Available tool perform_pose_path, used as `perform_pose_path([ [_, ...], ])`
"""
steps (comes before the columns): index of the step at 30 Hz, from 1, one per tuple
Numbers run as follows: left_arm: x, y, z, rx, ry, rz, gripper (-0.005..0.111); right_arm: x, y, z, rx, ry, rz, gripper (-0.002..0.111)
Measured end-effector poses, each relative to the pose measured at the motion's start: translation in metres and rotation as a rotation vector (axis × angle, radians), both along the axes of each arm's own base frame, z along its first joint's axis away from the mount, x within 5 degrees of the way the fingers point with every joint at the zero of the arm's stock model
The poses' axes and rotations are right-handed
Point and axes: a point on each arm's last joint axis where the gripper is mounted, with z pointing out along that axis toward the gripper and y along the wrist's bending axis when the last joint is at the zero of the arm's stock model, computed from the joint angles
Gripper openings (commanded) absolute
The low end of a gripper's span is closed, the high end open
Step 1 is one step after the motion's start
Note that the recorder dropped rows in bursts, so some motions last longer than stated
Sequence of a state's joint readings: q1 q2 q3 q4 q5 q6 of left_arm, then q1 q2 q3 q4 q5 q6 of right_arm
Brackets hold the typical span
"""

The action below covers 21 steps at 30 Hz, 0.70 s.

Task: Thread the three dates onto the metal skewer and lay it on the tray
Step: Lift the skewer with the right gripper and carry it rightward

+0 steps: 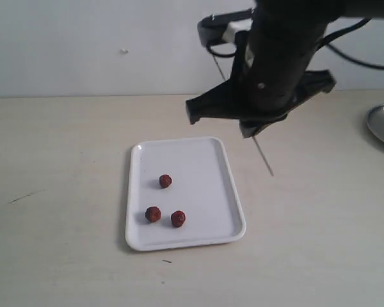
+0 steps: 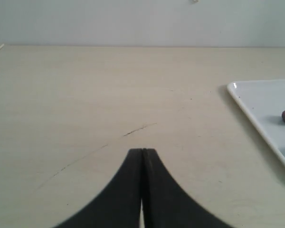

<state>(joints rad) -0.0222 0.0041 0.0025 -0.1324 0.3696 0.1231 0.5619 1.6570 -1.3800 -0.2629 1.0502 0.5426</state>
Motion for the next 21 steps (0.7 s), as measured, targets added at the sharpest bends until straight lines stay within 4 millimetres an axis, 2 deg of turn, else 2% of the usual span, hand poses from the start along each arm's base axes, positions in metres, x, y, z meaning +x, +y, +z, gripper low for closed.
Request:
perform_pose_path([
  [6, 0.000, 0.000, 0.000, 0.000, 0.000, 0.000, 0.000, -0.049, -0.033, 0.063, -0.015, -0.060, 0.067, 0.000],
  [8, 0.000, 0.000, 0.000, 0.000, 0.000, 0.000, 0.000, -0.069, -0.044, 0.080, 0.011, -0.103, 0.096, 0.000],
  [10, 0.000, 0.000, 0.000, 0.000, -0.002, 0.000, 0.000, -0.091, -0.055, 0.087, 0.035, -0.118, 0.140, 0.000],
  [12, 0.000, 0.000, 0.000, 0.000, -0.002, 0.000, 0.000, -0.110, -0.063, 0.087, 0.053, -0.117, 0.185, 0.000],
  [15, 0.000, 0.000, 0.000, 0.000, -0.002, 0.000, 0.000, -0.133, -0.075, 0.077, 0.048, -0.099, 0.230, 0.000],
  [18, 0.000, 0.000, 0.000, 0.000, -0.002, 0.000, 0.000, -0.149, -0.084, 0.057, 0.014, -0.056, 0.267, 0.000],
  [21, 0.000, 0.000, 0.000, 0.000, -0.002, 0.000, 0.000, -0.156, -0.089, 0.034, -0.039, 0.014, 0.318, 0.000],
])
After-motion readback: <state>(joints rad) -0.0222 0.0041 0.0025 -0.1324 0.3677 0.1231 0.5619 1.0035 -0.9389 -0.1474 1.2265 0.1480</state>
